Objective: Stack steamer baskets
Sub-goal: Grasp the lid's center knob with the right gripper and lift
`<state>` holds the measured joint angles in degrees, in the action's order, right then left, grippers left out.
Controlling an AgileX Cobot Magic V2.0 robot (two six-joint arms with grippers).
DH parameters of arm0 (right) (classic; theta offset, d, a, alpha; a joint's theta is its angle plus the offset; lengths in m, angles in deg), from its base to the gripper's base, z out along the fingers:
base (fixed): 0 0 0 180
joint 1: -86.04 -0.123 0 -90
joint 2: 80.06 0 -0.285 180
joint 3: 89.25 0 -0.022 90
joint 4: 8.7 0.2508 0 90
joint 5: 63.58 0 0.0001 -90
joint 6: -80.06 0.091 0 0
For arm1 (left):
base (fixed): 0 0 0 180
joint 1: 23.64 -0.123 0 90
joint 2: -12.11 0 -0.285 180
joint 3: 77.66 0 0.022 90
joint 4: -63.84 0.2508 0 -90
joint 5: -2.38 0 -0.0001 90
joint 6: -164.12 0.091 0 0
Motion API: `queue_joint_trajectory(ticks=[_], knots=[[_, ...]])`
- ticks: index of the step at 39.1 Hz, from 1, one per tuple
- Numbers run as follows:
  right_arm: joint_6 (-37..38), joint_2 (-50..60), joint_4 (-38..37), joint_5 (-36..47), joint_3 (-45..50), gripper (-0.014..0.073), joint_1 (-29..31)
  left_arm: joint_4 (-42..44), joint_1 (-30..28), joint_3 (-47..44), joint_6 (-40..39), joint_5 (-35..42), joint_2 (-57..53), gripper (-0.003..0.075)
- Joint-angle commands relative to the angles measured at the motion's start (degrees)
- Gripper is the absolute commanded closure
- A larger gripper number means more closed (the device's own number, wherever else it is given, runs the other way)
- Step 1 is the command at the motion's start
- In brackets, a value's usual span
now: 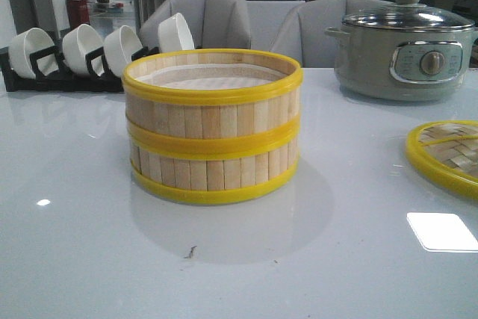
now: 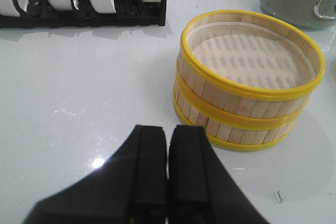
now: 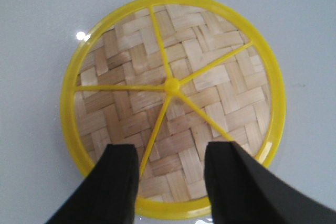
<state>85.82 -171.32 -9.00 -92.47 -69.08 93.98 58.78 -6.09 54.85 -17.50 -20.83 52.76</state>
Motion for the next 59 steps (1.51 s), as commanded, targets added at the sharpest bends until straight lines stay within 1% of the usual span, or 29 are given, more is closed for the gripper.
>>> queue_joint_trajectory(ticks=[1,10,19,25,42,44,46,49,53,54,56,59], knots=[[-0.39,-3.21,-0.69,1.36,-5.53,0.0182,0.59,-0.29,0.46,1.78,-0.36,4.85,0.00,0.0629],[-0.39,-11.45,-0.69,-1.67,-13.93,0.0182,0.59,-0.29,0.46,1.78,-0.36,4.85,0.00,0.0629],[-0.39,-16.92,-0.69,-3.40,-18.18,0.0182,0.72,-0.29,0.46,1.78,-0.36,4.85,0.00,0.0629],[-0.39,-19.78,-0.69,-5.21,-19.15,0.0182,0.79,-0.29,0.46,1.78,-0.36,4.85,0.00,0.0629],[-0.34,-22.13,-0.69,-4.53,-19.21,0.0183,0.85,-0.29,0.46,1.78,-0.36,4.85,0.00,0.0629],[-0.34,-22.17,-0.69,-4.33,-19.21,0.0200,0.85,-0.29,0.46,1.78,-0.36,4.85,0.00,0.0629],[-0.34,-22.17,-0.69,-4.33,-19.21,0.0243,0.85,-0.29,0.46,1.78,-0.36,4.85,0.00,0.0629],[-0.34,-22.17,-0.63,-4.63,-19.21,0.0351,0.85,-0.29,0.46,1.78,-0.36,4.85,0.00,0.0629],[-0.34,-22.17,-0.63,-5.60,-19.21,0.0523,0.85,-0.29,0.46,1.78,-0.36,4.85,0.00,0.0629],[-0.34,-22.17,-0.63,-5.75,-19.21,0.0552,0.85,-0.29,0.46,1.78,-0.36,4.85,0.00,0.0629],[-0.34,-22.17,-0.59,-6.01,-19.21,0.0533,0.79,-0.29,0.46,1.78,-0.36,4.85,0.00,0.0629],[-0.34,-22.05,-0.45,-6.27,-19.21,0.0538,0.79,-0.29,0.46,1.78,-0.36,4.85,0.00,0.0629]])
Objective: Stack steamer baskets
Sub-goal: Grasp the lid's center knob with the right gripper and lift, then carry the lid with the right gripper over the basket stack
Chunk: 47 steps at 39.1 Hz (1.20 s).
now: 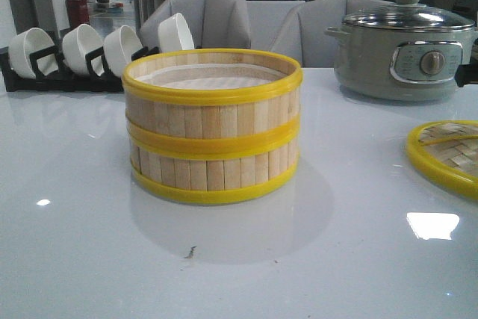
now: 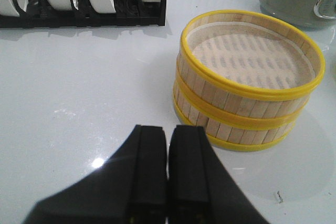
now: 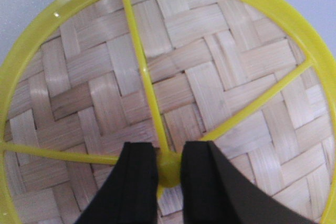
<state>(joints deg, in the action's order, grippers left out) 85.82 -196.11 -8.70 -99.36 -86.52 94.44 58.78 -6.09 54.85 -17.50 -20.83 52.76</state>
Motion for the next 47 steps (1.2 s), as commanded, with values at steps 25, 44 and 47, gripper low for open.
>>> queue_joint_trajectory(ticks=[25,44,47], knots=[[-0.34,13.60,0.00,-11.17,-17.16,0.0538,-10.48,-0.29,0.46,1.78,-0.36,4.85,0.00,0.0629],[-0.34,7.74,2.62,-12.12,-31.93,0.0538,-31.77,-0.29,0.46,1.78,-0.36,4.85,0.00,0.0629],[-0.34,4.42,2.62,-14.55,-37.16,0.0538,-34.37,-0.29,0.46,1.78,-0.36,4.85,0.00,0.0629]])
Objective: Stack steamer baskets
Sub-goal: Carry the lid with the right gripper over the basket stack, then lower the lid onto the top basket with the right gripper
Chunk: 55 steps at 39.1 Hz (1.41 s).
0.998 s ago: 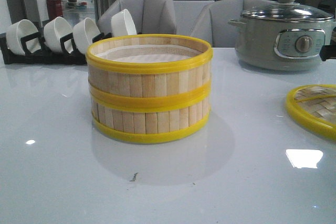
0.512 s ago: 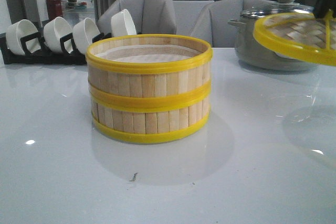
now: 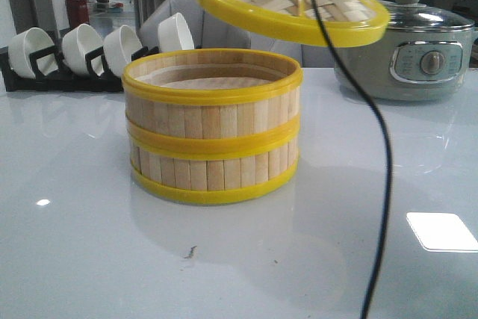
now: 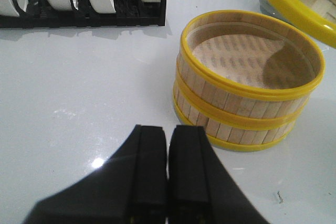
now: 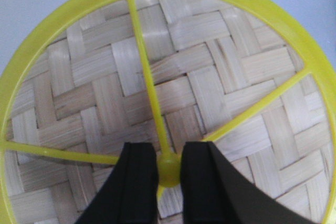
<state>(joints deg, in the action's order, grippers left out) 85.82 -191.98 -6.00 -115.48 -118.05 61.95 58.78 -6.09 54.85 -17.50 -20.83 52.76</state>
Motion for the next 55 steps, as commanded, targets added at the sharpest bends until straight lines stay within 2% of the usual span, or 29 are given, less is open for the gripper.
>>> queue_joint_trajectory(ticks=[1,9,14,29,55], knots=[[-0.39,-1.14,-0.08,0.84,-7.26,0.0538,-2.56,-0.29,0.46,1.78,-0.36,4.85,0.00,0.0629],[-0.39,-9.52,-0.08,-4.46,-19.00,0.0538,-6.22,-0.29,0.46,1.78,-0.36,4.85,0.00,0.0629],[-0.39,-12.79,-0.14,-6.92,-22.48,0.0538,-7.47,-0.29,0.46,1.78,-0.36,4.85,0.00,0.0629],[-0.39,-15.66,-3.38,-7.64,-22.91,0.0538,-7.91,-0.29,0.46,1.78,-0.36,4.85,0.00,0.0629],[-0.34,-15.74,-3.26,-7.22,-22.91,0.0538,-8.38,-0.29,0.46,1.78,-0.36,4.85,0.00,0.0629]])
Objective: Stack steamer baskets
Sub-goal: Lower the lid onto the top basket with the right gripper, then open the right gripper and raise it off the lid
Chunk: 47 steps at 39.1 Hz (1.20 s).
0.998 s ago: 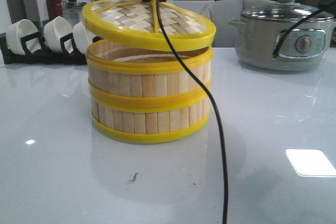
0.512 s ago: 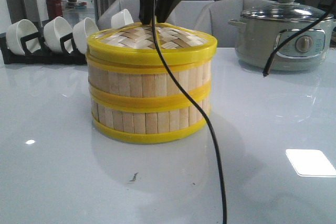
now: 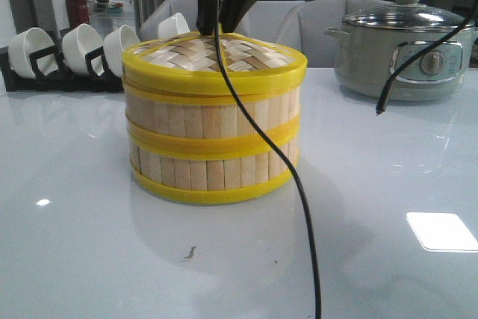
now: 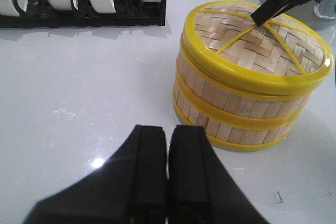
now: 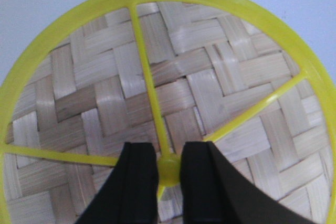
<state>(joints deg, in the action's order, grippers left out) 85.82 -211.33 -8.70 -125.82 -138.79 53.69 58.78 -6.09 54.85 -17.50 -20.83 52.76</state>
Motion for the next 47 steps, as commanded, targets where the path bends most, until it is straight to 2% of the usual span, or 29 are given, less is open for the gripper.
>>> queue_joint_trajectory(ticks=[1,15,18,24,27,39,47], knots=[[-0.34,3.57,-0.56,3.13,-2.17,0.0538,-0.25,-0.29,0.46,1.78,-0.36,4.85,0.00,0.0629],[-0.34,3.57,0.00,3.53,-2.17,0.0517,-0.31,-0.29,0.46,1.78,-0.36,4.85,0.00,0.0629],[-0.34,3.57,0.00,3.53,-2.17,0.0452,-0.31,-0.29,0.46,1.78,-0.36,4.85,0.00,0.0629],[-0.34,3.68,-0.65,3.97,-2.17,0.0237,-0.31,-0.29,0.46,1.78,-0.36,4.85,0.00,0.0629],[-0.34,4.08,-1.40,4.13,-2.17,0.0180,-0.31,-0.29,0.46,1.78,-0.36,4.85,0.00,0.0629],[-0.34,9.13,-4.50,6.73,-1.99,0.0169,0.16,-0.29,0.46,1.78,-0.36,4.85,0.00,0.0629],[-0.34,16.56,-4.70,8.07,1.46,0.0169,3.46,-0.29,0.46,1.78,-0.36,4.85,0.00,0.0629]])
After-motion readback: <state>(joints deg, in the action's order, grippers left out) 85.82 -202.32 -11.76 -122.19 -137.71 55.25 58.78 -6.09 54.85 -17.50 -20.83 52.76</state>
